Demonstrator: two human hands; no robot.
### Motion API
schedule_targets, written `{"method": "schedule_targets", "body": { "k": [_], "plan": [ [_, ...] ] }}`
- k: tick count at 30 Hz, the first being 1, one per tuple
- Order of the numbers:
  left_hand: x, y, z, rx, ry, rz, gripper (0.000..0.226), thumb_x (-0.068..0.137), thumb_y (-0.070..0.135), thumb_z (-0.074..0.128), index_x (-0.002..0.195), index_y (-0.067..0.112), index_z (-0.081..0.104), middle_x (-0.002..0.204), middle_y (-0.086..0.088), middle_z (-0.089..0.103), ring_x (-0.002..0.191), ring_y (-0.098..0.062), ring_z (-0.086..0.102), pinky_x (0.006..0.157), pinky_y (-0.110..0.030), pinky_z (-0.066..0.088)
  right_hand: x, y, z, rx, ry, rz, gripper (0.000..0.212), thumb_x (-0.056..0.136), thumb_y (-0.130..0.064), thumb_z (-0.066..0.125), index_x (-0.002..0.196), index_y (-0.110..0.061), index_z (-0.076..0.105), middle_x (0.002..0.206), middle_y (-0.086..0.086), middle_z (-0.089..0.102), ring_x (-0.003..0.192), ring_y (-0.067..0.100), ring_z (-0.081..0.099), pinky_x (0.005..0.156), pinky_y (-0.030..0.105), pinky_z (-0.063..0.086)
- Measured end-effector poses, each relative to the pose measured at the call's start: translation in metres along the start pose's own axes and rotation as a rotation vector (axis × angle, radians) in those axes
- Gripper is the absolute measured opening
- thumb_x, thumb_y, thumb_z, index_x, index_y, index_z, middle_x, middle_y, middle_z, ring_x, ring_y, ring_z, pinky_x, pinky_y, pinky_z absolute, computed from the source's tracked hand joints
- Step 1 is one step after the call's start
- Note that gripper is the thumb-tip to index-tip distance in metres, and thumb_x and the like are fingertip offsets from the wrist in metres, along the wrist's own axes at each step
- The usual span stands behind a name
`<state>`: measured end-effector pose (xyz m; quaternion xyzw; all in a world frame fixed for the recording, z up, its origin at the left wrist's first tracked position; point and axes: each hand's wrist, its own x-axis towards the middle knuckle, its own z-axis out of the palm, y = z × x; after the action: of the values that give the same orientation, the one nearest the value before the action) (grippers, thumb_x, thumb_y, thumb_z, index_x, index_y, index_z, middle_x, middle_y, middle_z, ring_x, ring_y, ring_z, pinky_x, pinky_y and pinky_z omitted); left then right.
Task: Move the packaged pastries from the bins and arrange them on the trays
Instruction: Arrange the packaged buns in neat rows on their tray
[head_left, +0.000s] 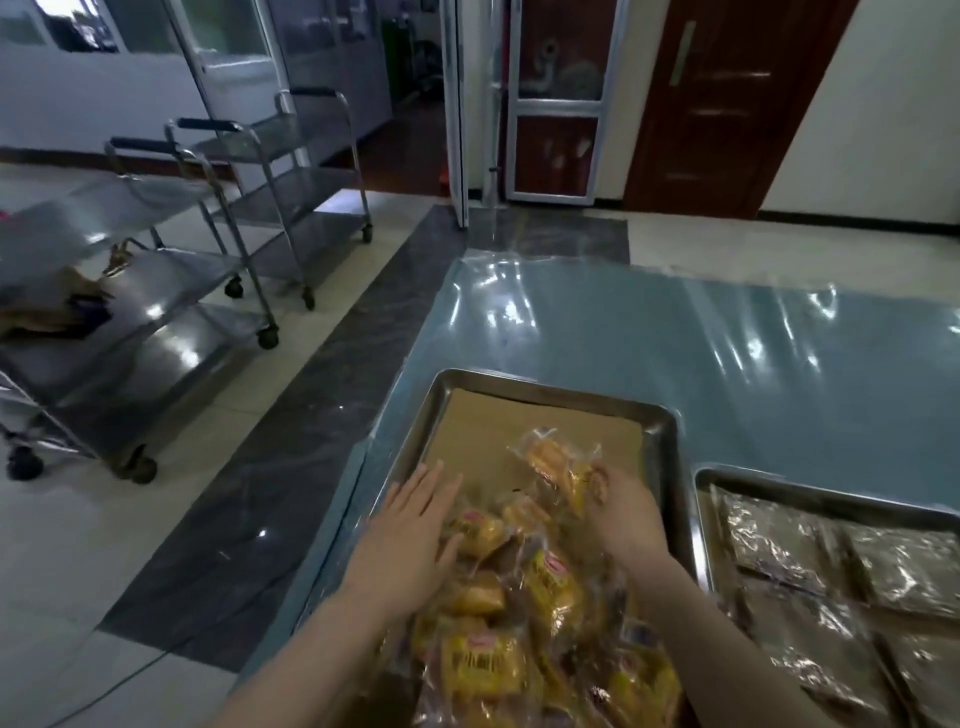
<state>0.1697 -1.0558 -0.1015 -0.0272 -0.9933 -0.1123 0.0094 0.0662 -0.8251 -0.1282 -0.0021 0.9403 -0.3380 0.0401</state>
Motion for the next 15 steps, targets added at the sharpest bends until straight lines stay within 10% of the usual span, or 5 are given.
{"method": "schedule_targets", "body": {
  "k": [7,15],
  "plan": [
    [0.087,0.014,0.045,-0.015,-0.116,0.164,0.062,0.096,0.049,0.030,0.149,0.031,0.002,0.158,0.005,-0.002,0.142,-0.010,-0.006,0.112,-0.029,-0.006,0.029,0.009,0.022,-0.094,-0.147,-0.039,0.058,0.092,-0.032,0.057,0.143,-0.036,0.029,0.143,-0.005,0.043,0.116,0.017,0.053,0.097,0.039,0.047],
    [0.170,0.024,0.081,0.052,-0.240,0.348,0.078,0.088,0.020,0.049,0.149,0.028,0.001,0.157,0.003,-0.008,0.143,-0.012,-0.008,0.114,-0.032,-0.006,0.036,0.029,0.040,-0.234,-0.236,-0.107,0.074,0.094,-0.040,0.050,0.143,-0.053,-0.004,0.156,-0.015,-0.014,0.143,0.015,-0.014,0.118,0.048,0.008]
  ]
}}
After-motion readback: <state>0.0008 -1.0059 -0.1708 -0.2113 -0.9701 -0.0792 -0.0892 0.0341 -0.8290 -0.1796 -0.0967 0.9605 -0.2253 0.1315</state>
